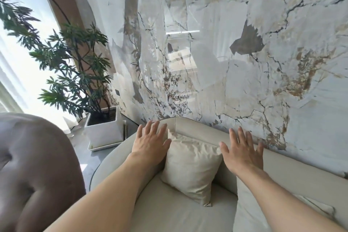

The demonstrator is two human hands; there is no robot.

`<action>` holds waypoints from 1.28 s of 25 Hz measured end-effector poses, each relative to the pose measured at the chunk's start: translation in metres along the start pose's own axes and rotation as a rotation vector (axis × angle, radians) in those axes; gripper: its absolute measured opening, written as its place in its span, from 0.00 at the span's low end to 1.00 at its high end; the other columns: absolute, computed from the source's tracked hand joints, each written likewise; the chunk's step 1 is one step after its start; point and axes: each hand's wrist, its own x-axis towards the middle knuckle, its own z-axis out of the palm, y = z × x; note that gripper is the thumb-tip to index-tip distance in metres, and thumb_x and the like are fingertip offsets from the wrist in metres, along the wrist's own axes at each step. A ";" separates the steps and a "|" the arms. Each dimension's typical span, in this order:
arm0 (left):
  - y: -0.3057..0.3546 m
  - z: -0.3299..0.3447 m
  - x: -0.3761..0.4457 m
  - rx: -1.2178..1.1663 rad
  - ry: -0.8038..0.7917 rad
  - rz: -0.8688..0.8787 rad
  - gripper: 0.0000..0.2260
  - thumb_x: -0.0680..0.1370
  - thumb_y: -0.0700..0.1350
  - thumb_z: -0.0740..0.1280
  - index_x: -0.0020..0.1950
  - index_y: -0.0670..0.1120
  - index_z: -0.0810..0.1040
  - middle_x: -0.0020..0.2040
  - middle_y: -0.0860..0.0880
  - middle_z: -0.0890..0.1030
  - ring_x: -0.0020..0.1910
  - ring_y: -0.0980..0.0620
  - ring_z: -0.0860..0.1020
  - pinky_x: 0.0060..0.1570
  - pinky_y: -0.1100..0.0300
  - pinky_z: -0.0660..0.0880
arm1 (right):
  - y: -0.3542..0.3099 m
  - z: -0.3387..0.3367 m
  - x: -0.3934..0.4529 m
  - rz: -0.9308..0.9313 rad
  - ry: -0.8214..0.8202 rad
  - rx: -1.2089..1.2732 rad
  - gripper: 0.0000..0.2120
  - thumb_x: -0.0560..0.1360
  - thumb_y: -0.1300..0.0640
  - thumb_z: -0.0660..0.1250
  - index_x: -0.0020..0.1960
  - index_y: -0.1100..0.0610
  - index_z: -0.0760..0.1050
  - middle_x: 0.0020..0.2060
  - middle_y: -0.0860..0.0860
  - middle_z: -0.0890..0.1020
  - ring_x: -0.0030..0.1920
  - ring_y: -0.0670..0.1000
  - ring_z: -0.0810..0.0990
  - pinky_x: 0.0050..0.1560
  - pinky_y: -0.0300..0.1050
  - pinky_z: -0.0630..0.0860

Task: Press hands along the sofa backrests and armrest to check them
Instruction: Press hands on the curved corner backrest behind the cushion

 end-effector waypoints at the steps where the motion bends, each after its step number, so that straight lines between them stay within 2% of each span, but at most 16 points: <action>1: -0.004 0.003 0.007 -0.001 -0.007 -0.004 0.26 0.79 0.59 0.51 0.75 0.53 0.53 0.78 0.49 0.55 0.76 0.48 0.48 0.74 0.45 0.43 | -0.003 0.003 0.008 -0.002 -0.001 0.006 0.31 0.78 0.37 0.39 0.77 0.47 0.39 0.78 0.49 0.40 0.77 0.53 0.38 0.73 0.61 0.36; 8: -0.041 0.041 0.079 -0.020 -0.027 0.068 0.27 0.79 0.59 0.50 0.76 0.53 0.51 0.78 0.50 0.54 0.77 0.48 0.47 0.75 0.45 0.43 | -0.033 0.031 0.060 0.093 0.009 -0.031 0.32 0.77 0.36 0.38 0.77 0.47 0.38 0.78 0.49 0.39 0.77 0.52 0.38 0.73 0.60 0.37; 14: -0.109 0.114 0.176 -0.054 -0.041 0.233 0.27 0.79 0.60 0.48 0.76 0.52 0.50 0.79 0.49 0.52 0.77 0.47 0.44 0.74 0.45 0.38 | -0.096 0.080 0.106 0.264 0.008 -0.099 0.32 0.77 0.35 0.36 0.77 0.47 0.37 0.78 0.48 0.39 0.77 0.51 0.37 0.73 0.60 0.37; 21: -0.180 0.203 0.273 -0.110 -0.120 0.388 0.30 0.79 0.62 0.45 0.78 0.51 0.46 0.79 0.48 0.49 0.77 0.47 0.43 0.73 0.46 0.37 | -0.165 0.131 0.163 0.423 -0.037 -0.172 0.33 0.75 0.33 0.36 0.77 0.45 0.40 0.78 0.46 0.41 0.77 0.49 0.40 0.73 0.59 0.38; 25: -0.177 0.256 0.312 -0.142 -0.141 0.415 0.29 0.79 0.61 0.44 0.77 0.52 0.47 0.79 0.49 0.49 0.77 0.47 0.42 0.74 0.45 0.38 | -0.168 0.166 0.203 0.465 -0.045 -0.163 0.33 0.75 0.33 0.37 0.77 0.45 0.41 0.78 0.45 0.42 0.77 0.49 0.39 0.73 0.58 0.37; 28: -0.163 0.301 0.322 -0.135 -0.178 0.447 0.30 0.77 0.63 0.41 0.77 0.53 0.44 0.80 0.50 0.47 0.77 0.47 0.39 0.73 0.45 0.35 | -0.155 0.205 0.229 0.461 -0.045 -0.164 0.34 0.75 0.33 0.37 0.77 0.45 0.41 0.78 0.45 0.42 0.77 0.48 0.39 0.73 0.57 0.37; 32: -0.138 0.367 0.335 -0.117 -0.191 0.467 0.32 0.74 0.65 0.37 0.77 0.54 0.44 0.80 0.50 0.47 0.77 0.48 0.39 0.74 0.45 0.34 | -0.130 0.279 0.252 0.457 -0.075 -0.136 0.35 0.74 0.33 0.36 0.77 0.45 0.42 0.78 0.44 0.42 0.77 0.48 0.39 0.74 0.56 0.36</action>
